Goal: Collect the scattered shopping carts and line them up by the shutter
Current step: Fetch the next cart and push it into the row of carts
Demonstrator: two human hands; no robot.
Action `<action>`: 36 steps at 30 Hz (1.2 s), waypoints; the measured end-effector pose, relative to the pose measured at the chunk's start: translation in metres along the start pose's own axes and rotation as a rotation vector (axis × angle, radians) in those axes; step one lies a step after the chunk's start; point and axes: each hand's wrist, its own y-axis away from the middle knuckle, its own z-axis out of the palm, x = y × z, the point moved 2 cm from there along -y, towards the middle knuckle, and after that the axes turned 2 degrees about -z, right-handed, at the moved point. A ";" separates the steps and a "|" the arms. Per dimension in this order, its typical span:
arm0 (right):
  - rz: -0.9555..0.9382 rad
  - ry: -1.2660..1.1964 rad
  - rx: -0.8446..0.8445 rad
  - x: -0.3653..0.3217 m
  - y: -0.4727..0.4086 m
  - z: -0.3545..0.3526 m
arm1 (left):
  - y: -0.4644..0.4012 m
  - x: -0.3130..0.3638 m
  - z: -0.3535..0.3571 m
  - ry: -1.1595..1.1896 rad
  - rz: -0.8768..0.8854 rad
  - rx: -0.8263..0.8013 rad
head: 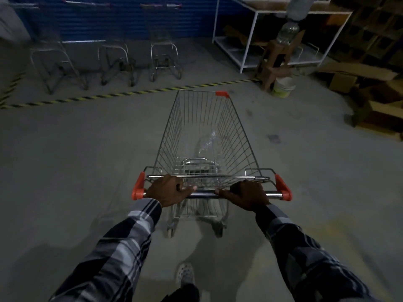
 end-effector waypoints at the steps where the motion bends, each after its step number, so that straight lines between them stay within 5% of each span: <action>1: -0.008 0.009 0.001 0.009 -0.027 -0.007 | -0.027 -0.003 -0.007 -0.018 -0.026 0.014; 17: -0.032 -0.003 0.015 0.167 -0.468 -0.082 | -0.482 -0.052 -0.098 -0.147 -0.174 -0.121; 36: -0.021 0.000 -0.024 0.367 -0.986 -0.184 | -1.054 -0.120 -0.179 -0.056 -0.092 -0.197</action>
